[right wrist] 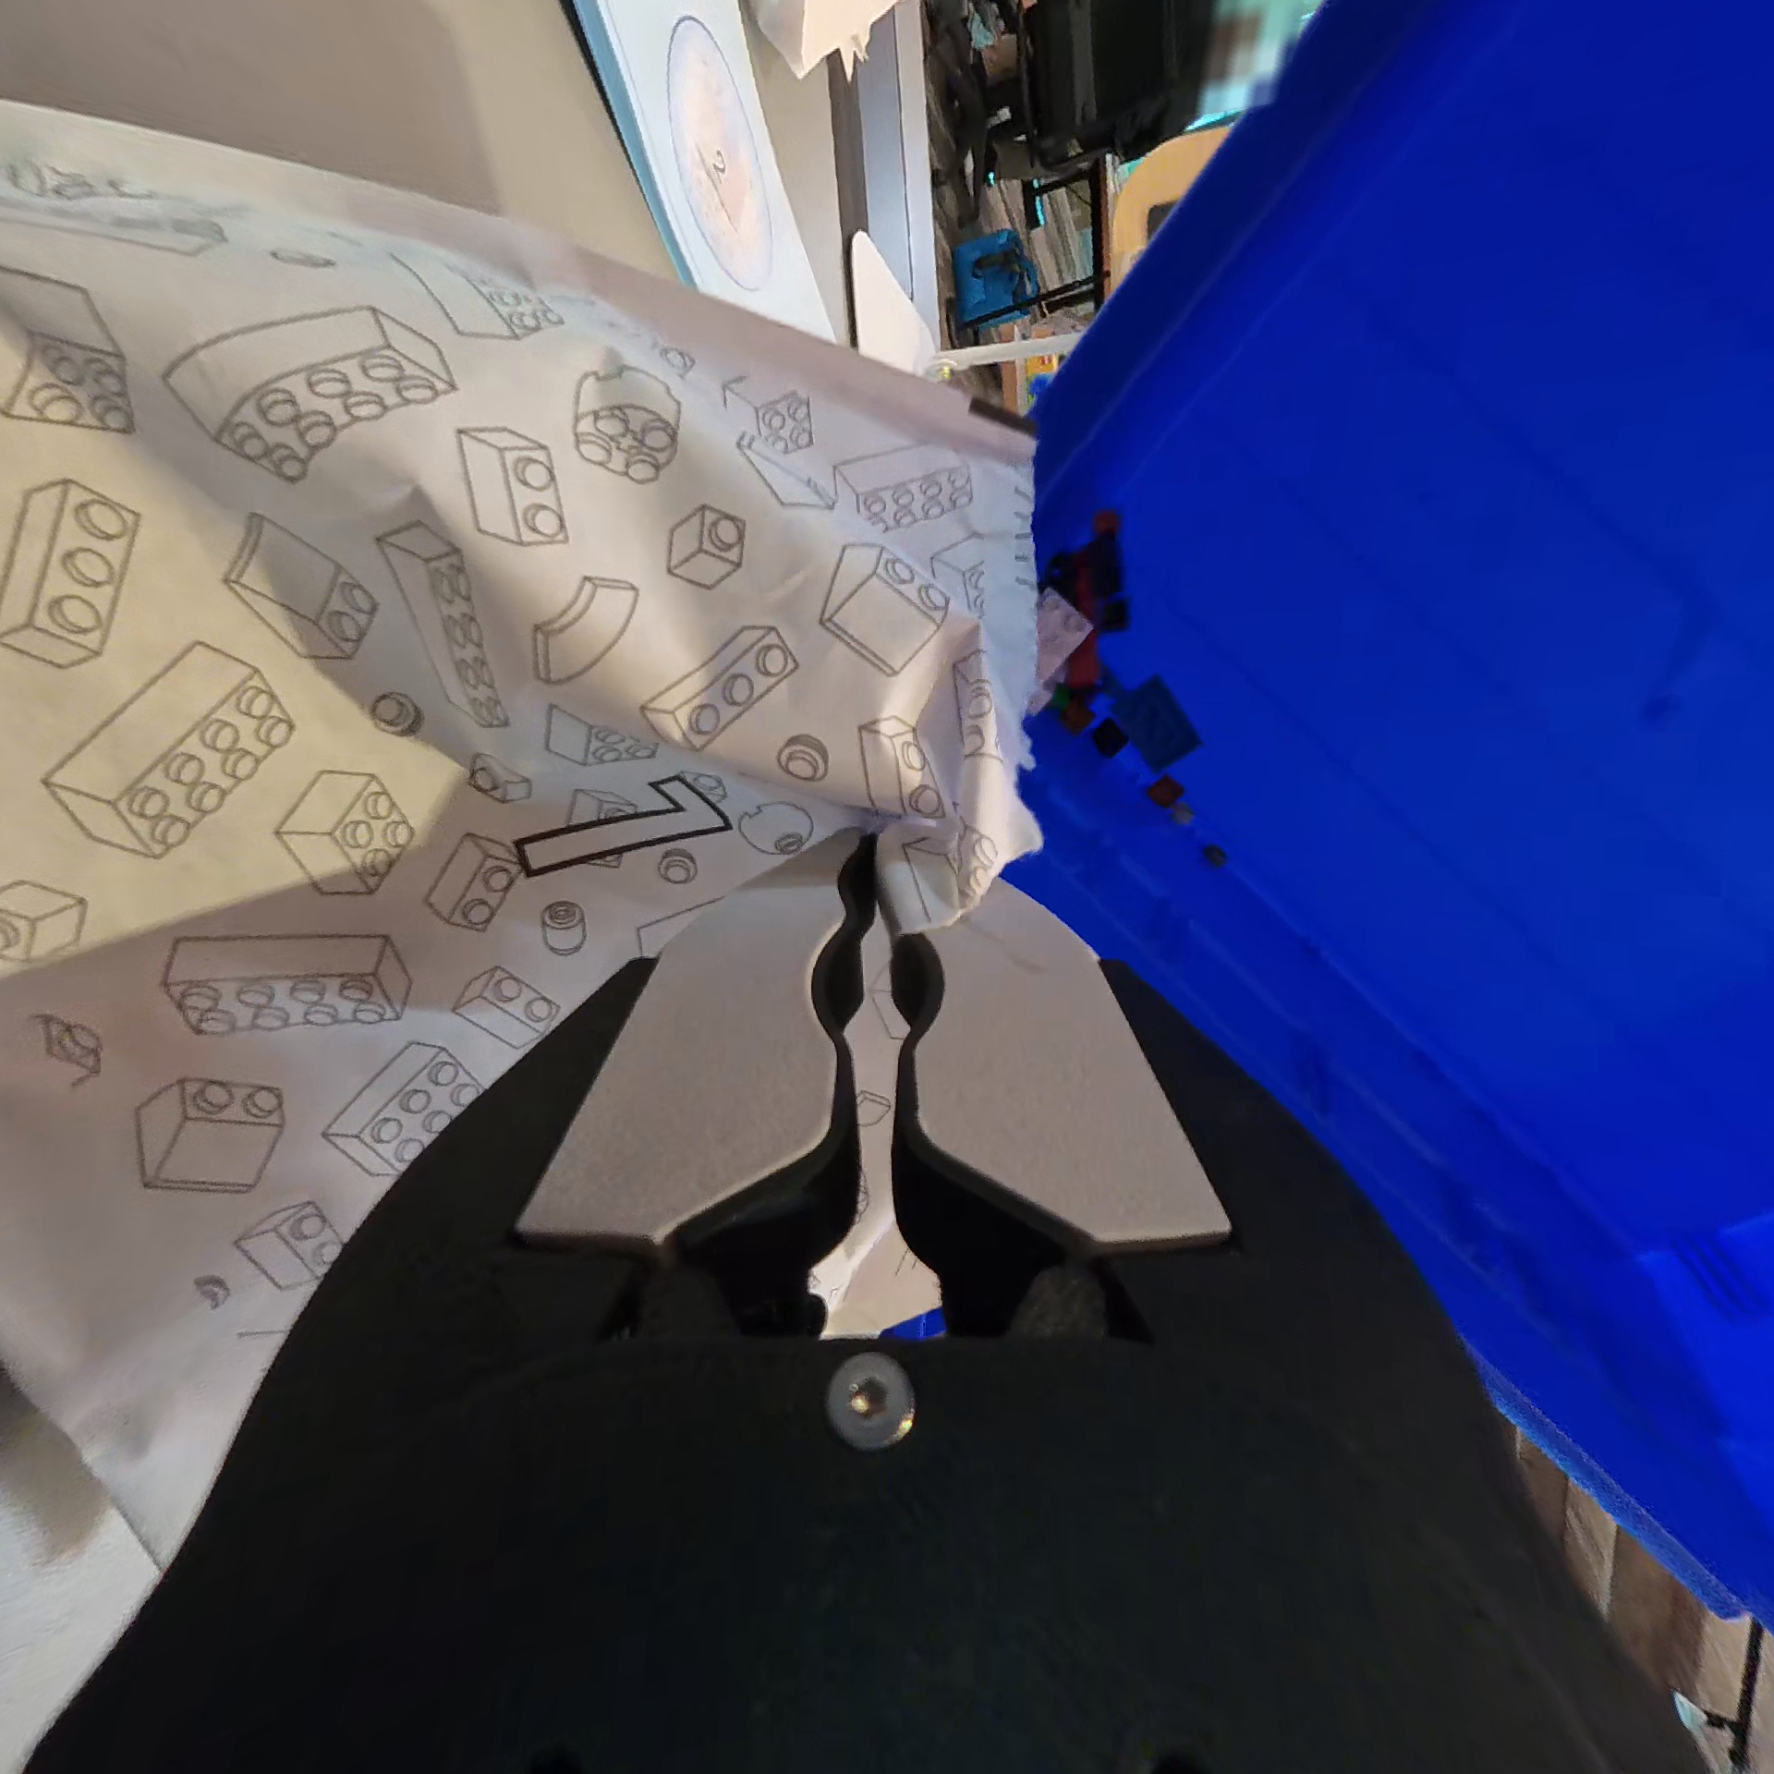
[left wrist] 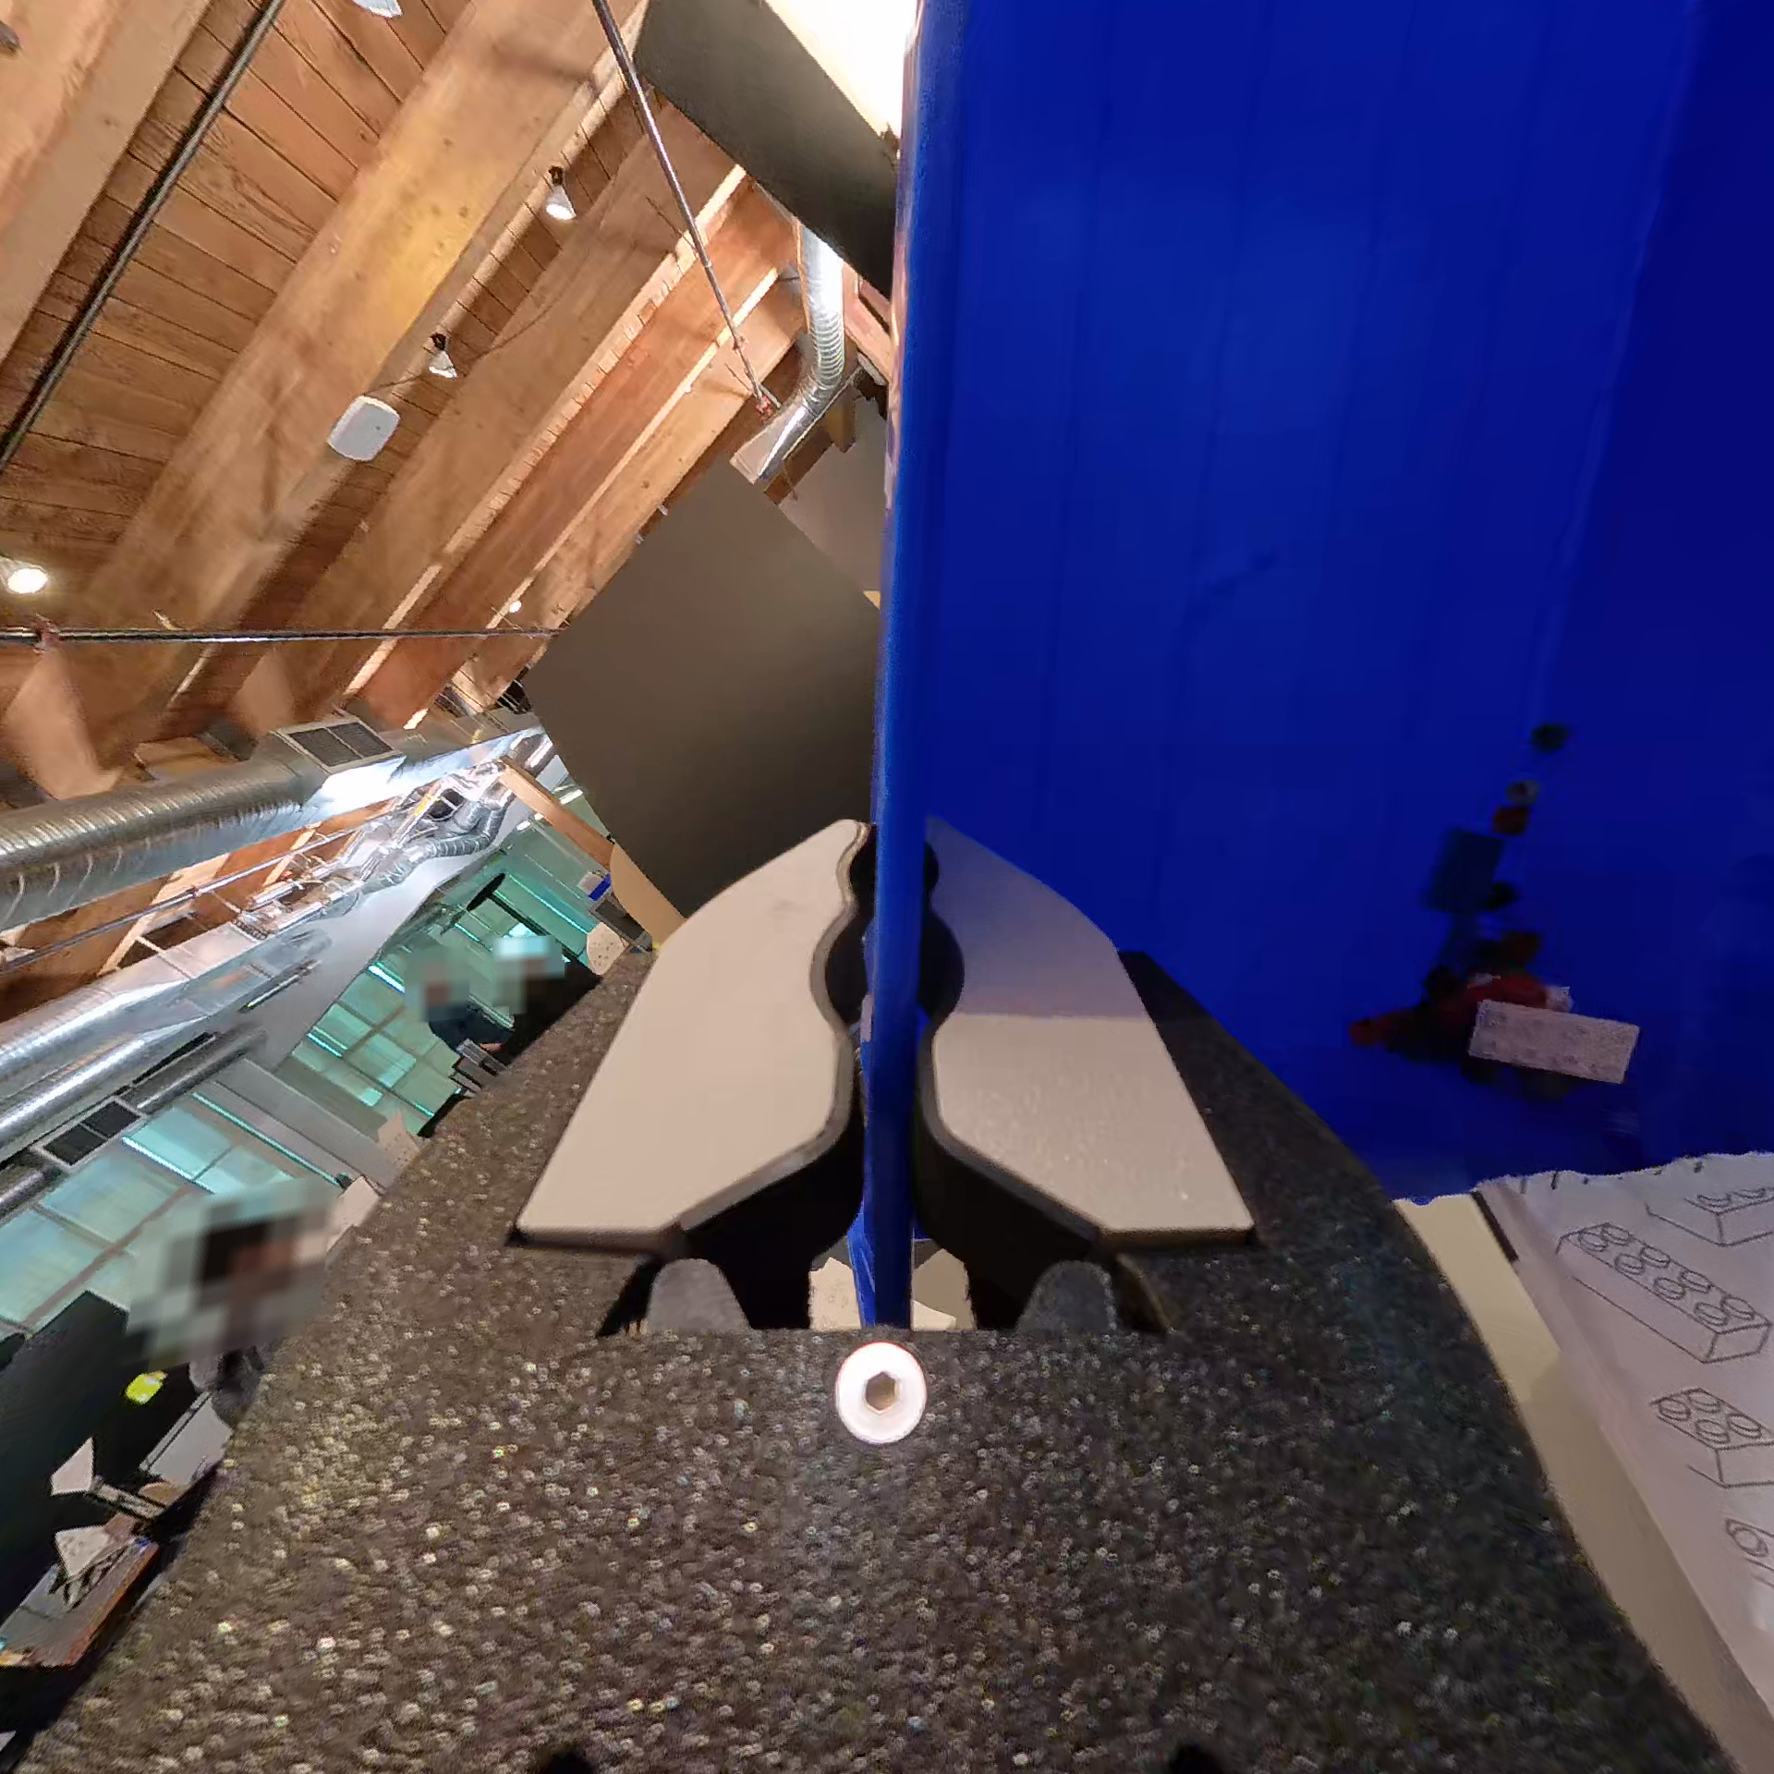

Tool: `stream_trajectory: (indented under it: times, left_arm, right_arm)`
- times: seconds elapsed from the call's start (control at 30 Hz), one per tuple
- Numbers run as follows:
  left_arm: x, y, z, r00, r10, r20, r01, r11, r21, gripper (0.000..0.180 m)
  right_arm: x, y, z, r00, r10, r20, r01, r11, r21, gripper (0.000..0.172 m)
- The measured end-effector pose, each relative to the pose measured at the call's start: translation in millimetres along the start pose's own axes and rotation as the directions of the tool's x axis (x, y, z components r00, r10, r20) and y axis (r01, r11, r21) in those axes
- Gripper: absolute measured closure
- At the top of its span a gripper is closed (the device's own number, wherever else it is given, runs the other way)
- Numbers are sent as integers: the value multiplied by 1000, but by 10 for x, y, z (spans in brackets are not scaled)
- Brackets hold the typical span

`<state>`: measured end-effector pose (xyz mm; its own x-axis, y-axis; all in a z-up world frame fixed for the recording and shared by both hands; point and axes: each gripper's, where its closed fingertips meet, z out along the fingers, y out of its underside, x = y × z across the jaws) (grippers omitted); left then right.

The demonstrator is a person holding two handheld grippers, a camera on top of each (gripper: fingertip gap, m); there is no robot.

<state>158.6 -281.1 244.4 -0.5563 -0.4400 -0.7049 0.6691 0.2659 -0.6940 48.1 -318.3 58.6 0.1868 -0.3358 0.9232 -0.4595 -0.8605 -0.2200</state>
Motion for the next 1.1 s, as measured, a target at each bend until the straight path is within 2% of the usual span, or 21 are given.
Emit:
stream_trajectory:
  times: [0.37, 0.7, 0.77, 0.83, 0.97, 1.1]
  left_arm:
    - [-44, -162, -59, 999, 28, 45, -30, 998, 48, 176]
    - [-71, -143, -120, 998, -30, 49, 27, 997, 66, 176]
    - [-55, -162, -141, 998, 9, 68, -14, 997, 72, 176]
    - [-99, -124, -144, 998, -48, 45, 46, 997, 64, 176]
    - [-116, -106, -167, 997, -67, 49, 63, 996, 67, 176]
    - [-113, -167, -195, 997, -42, 62, 36, 995, 89, 176]
  right_arm:
    - [86, 24, -17, 999, 4, -48, -4, 1000, -2, 172]
    - [102, 32, -48, 999, 7, -52, -7, 1000, 0, 172]
    - [105, 37, -50, 999, 9, -54, -9, 1000, 1, 172]
    - [108, 40, -56, 999, 13, -53, -13, 1000, 3, 172]
    - [116, 57, -60, 998, 17, -53, -17, 1000, 0, 172]
    - [115, 61, -56, 998, 17, -54, -17, 1000, -2, 172]
